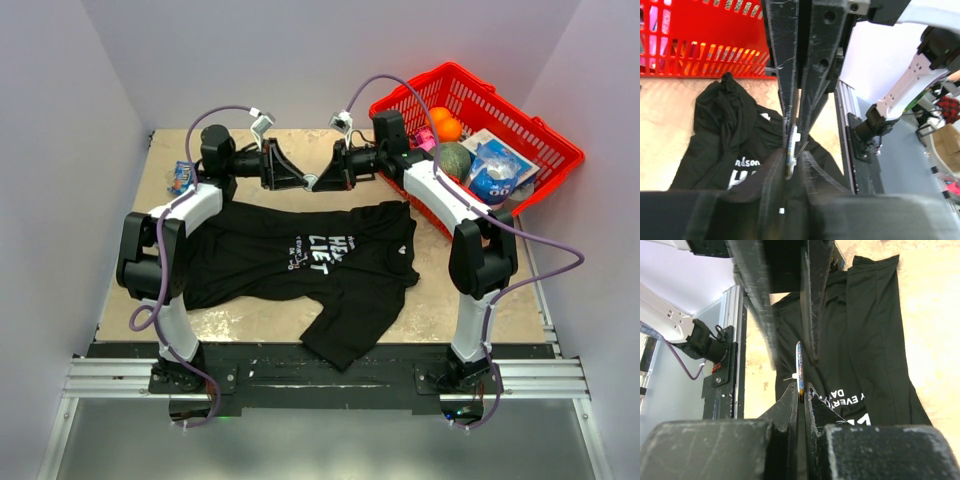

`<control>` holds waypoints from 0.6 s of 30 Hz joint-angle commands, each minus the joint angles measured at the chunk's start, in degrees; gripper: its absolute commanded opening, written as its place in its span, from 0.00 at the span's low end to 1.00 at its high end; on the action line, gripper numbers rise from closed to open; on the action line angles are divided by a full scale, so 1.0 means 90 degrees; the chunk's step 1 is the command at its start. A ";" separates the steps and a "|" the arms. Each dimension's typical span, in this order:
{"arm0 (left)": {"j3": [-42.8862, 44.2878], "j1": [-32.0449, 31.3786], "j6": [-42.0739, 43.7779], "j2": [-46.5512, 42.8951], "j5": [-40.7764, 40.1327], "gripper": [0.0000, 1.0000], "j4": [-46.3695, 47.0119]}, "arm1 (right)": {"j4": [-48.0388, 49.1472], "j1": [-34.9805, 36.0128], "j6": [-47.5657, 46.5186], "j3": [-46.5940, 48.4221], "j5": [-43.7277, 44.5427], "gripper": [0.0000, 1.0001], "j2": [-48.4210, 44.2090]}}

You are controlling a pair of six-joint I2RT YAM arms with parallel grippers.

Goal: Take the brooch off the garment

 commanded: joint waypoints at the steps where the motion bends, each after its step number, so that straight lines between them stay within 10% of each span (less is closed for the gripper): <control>1: -0.0250 0.0041 0.0009 -0.0353 0.0161 0.39 0.0776 | 0.0261 -0.0022 0.0146 -0.0132 0.0096 0.00 -0.0182; 8: -0.0328 -0.0124 0.0535 -0.0460 0.0249 0.41 0.0448 | 0.0407 -0.0022 0.0322 -0.0201 0.0095 0.00 -0.0172; 13: 0.0247 -0.0290 0.2951 -0.0490 -0.0248 0.41 -0.2270 | 0.0437 -0.0022 0.0381 -0.0220 0.0095 0.00 -0.0182; 18: 0.0355 -0.0359 0.3184 -0.0451 -0.0376 0.40 -0.2582 | 0.0437 -0.0022 0.0371 -0.0240 0.0095 0.00 -0.0191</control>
